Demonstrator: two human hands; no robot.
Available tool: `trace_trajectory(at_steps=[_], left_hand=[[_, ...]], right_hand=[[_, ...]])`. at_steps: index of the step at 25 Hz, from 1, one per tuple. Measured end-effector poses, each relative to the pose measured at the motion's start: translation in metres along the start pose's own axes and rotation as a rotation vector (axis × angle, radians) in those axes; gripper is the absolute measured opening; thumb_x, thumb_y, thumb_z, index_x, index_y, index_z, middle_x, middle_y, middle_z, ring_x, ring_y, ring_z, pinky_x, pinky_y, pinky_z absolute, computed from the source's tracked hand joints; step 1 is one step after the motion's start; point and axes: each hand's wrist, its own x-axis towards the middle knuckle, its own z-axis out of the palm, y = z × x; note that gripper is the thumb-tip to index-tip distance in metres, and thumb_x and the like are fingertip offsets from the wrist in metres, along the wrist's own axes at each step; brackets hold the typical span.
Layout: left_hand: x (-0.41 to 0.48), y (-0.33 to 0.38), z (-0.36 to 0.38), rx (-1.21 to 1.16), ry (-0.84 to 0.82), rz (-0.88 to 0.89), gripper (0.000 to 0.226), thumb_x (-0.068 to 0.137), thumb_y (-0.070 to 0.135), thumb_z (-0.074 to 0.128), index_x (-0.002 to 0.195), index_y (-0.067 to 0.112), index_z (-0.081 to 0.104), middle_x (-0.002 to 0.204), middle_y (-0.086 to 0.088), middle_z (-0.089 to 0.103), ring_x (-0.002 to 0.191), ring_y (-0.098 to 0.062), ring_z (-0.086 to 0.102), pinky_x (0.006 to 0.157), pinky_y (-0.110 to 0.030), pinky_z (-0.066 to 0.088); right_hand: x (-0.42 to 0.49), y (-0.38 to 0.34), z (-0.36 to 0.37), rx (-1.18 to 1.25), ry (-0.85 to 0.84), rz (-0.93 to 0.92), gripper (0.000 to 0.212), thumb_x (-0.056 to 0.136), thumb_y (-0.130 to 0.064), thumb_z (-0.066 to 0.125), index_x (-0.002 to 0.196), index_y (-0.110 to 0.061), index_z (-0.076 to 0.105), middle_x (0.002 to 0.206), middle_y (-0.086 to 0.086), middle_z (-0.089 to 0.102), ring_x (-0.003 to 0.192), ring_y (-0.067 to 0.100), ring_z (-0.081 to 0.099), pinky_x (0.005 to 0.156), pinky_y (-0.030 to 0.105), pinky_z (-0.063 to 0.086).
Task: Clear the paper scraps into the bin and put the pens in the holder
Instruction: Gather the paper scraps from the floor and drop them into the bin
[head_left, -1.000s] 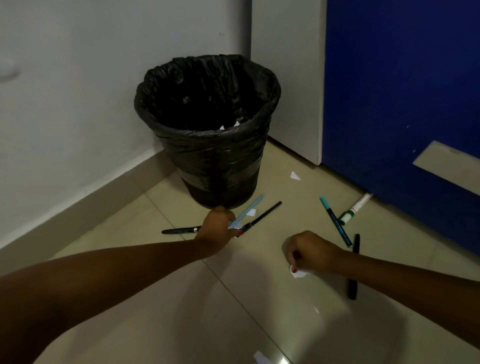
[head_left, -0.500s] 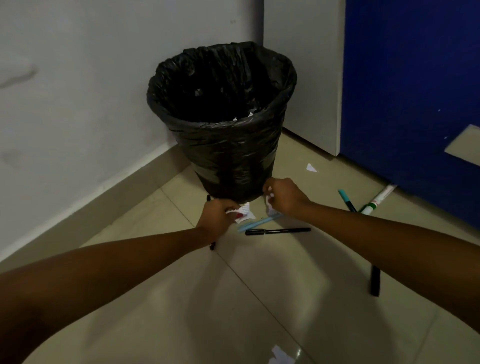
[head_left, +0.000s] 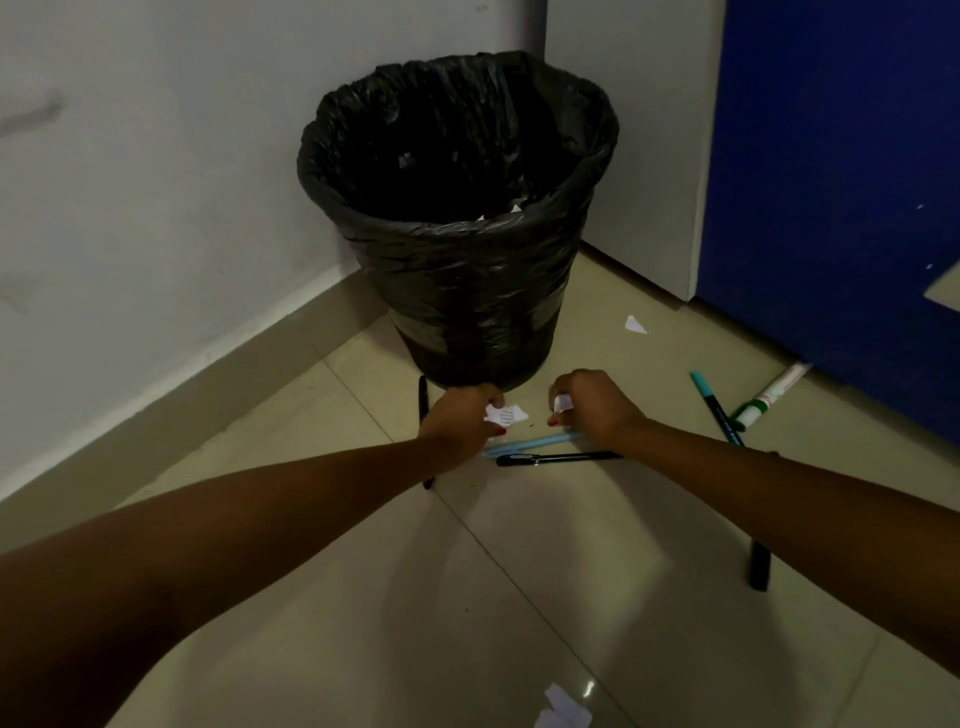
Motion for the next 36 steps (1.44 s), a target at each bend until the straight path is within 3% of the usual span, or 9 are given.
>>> trace_trajectory(at_steps=[3,6,8,12,15,20,26,31,36], left_hand=[[0.004,-0.001,0.005,0.125,-0.013,0.025,0.024,0.089,0.024,0.056,0.100,0.004,0.059,0.110,-0.020,0.058,0.102,-0.032,0.053,0.084,-0.037,0.043],[-0.001,-0.005,0.012,0.161,0.021,0.068,0.029,0.093,0.029,0.047,0.096,0.002,0.058,0.103,-0.018,0.052,0.100,-0.032,0.050,0.086,-0.031,0.041],[-0.007,-0.003,0.009,0.003,0.119,0.103,0.019,0.093,0.020,0.048,0.094,0.003,0.056,0.092,-0.012,0.048,0.092,-0.028,0.050,0.069,-0.008,0.035],[-0.032,0.008,-0.007,-0.393,0.265,0.112,0.013,0.090,0.004,0.052,0.083,0.014,0.048,0.077,0.001,0.052,0.068,-0.003,0.054,0.057,0.002,0.037],[-0.055,0.009,0.005,-0.366,-0.007,0.345,0.016,0.086,0.008,0.060,0.101,0.012,0.055,0.081,0.013,0.057,0.074,0.011,0.055,0.067,0.002,0.037],[-0.085,0.001,0.052,-0.206,-0.474,0.514,0.047,0.084,0.008,0.061,0.127,-0.001,0.044,0.123,-0.022,0.056,0.104,0.000,0.043,0.085,0.004,0.024],[-0.118,0.012,0.085,0.070,-0.790,0.885,0.048,0.071,-0.001,0.070,0.117,-0.002,0.054,0.099,-0.028,0.066,0.087,-0.040,0.063,0.077,-0.040,0.054],[-0.140,0.026,0.082,0.145,-0.874,0.608,0.020,0.087,0.021,0.052,0.096,0.005,0.059,0.096,-0.017,0.060,0.089,-0.027,0.057,0.083,-0.038,0.049],[-0.127,0.023,0.040,0.129,-0.855,0.510,0.023,0.089,0.031,0.055,0.086,0.008,0.053,0.093,-0.011,0.051,0.073,-0.003,0.049,0.064,-0.007,0.037]], right_hand=[[-0.005,0.005,-0.008,0.042,0.101,-0.018,0.030,0.081,0.006,0.060,0.067,-0.017,0.046,0.080,0.015,0.054,0.066,0.025,0.052,0.061,0.036,0.048],[-0.004,0.018,-0.019,-0.039,0.108,-0.025,0.011,0.083,0.004,0.056,0.076,-0.004,0.055,0.082,0.023,0.059,0.068,0.029,0.057,0.066,0.038,0.049],[-0.001,0.025,-0.036,-0.022,0.134,0.020,0.004,0.083,-0.003,0.058,0.084,-0.001,0.062,0.093,0.024,0.064,0.085,0.034,0.061,0.077,0.038,0.050],[0.019,0.045,-0.077,0.165,0.411,0.154,0.035,0.078,-0.005,0.068,0.111,-0.003,0.056,0.106,0.023,0.064,0.100,0.032,0.060,0.081,0.032,0.045],[0.032,0.057,-0.091,0.080,0.383,0.241,0.040,0.079,-0.005,0.068,0.116,0.003,0.054,0.116,0.027,0.060,0.108,0.036,0.056,0.092,0.039,0.046],[0.031,0.065,-0.072,-0.066,0.248,0.274,0.027,0.081,-0.012,0.066,0.100,0.007,0.064,0.109,0.028,0.064,0.104,0.040,0.058,0.091,0.042,0.047],[-0.002,0.056,-0.068,-0.173,0.109,0.156,0.024,0.080,-0.009,0.067,0.099,0.005,0.065,0.109,0.026,0.065,0.103,0.037,0.058,0.083,0.035,0.046],[-0.057,0.026,-0.076,-0.100,0.102,-0.104,0.014,0.082,-0.006,0.063,0.089,0.007,0.065,0.092,0.024,0.061,0.093,0.037,0.057,0.056,0.019,0.029],[-0.159,-0.019,-0.033,0.027,-0.330,-0.333,0.009,0.075,-0.017,0.073,0.076,-0.015,0.065,0.070,-0.007,0.062,0.063,-0.009,0.055,0.054,0.002,0.034]])
